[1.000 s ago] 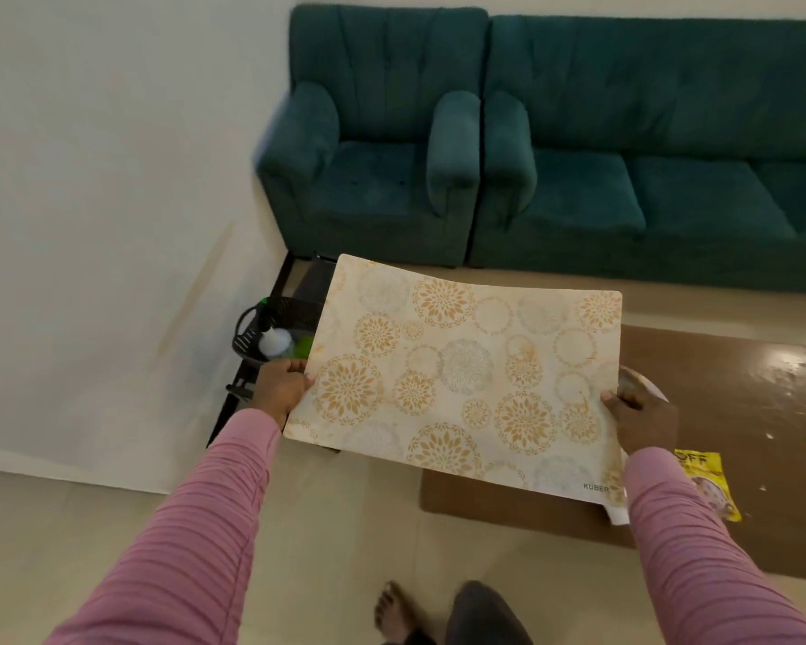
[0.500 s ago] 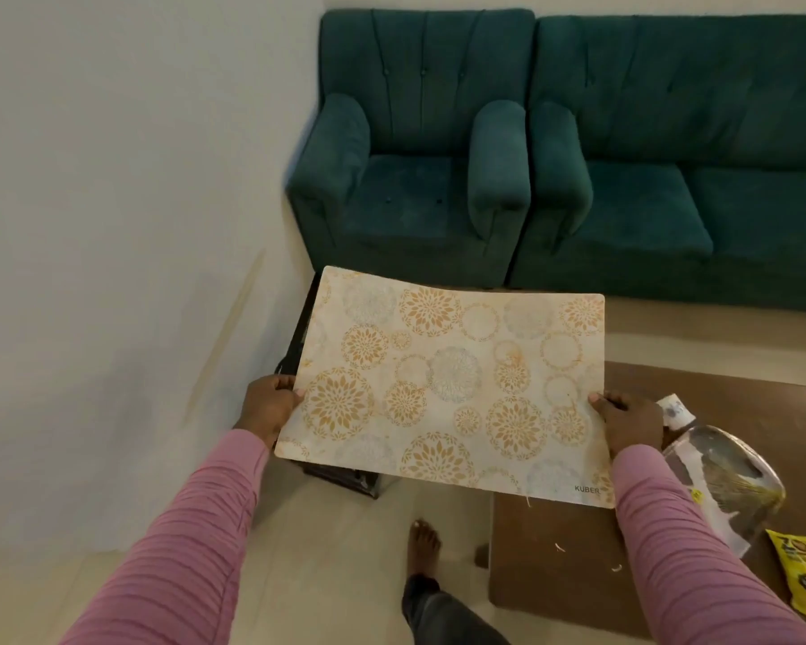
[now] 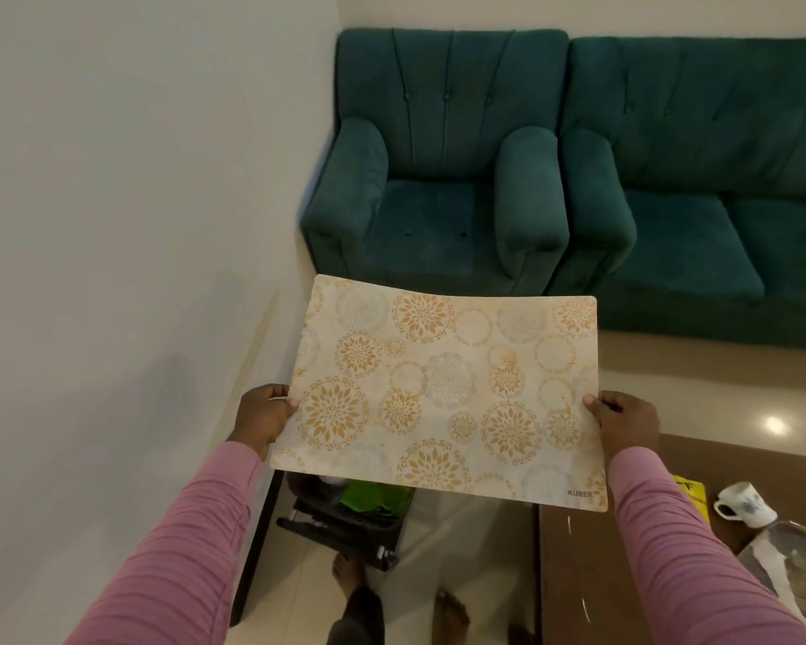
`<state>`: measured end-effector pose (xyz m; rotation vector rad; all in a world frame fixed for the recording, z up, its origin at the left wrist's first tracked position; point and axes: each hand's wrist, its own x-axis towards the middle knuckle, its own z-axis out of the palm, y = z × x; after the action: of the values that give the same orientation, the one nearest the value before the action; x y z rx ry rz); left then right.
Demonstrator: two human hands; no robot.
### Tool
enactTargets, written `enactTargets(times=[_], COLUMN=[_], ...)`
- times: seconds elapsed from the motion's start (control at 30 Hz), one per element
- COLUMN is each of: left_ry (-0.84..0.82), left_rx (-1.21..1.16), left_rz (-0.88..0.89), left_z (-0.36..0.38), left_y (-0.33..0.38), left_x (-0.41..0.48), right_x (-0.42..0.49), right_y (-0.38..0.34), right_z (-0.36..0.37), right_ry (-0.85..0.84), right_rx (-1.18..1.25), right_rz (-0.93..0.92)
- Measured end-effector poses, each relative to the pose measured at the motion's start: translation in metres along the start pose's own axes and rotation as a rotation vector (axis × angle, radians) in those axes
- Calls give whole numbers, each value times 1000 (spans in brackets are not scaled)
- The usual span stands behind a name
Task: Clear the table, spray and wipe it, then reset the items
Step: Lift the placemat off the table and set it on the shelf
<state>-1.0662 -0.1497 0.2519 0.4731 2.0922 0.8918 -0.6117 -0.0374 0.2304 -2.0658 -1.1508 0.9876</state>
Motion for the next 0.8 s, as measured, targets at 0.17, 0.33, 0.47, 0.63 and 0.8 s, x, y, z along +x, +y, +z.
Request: enactTargets(times=[0.17, 0.33, 0.47, 0.63, 0.8], left_ry=[-34, -96, -123, -103, -93], left_rx=[17, 52, 107, 134, 233], left_rz=[24, -1, -2, 5, -39], left_z=[-10, -12, 4, 46, 97], left_y=[32, 52, 55, 17, -41], left_x=[65, 142, 228, 336, 401], right_x=[16, 28, 69, 143, 186], right_y=[-40, -60, -51, -9, 59], right_z=[40, 94, 155, 246, 307], right_ry=[34, 103, 105, 78, 71], right_rx=[-14, -31, -70, -147, -249], right_rz=[11, 53, 55, 3, -4])
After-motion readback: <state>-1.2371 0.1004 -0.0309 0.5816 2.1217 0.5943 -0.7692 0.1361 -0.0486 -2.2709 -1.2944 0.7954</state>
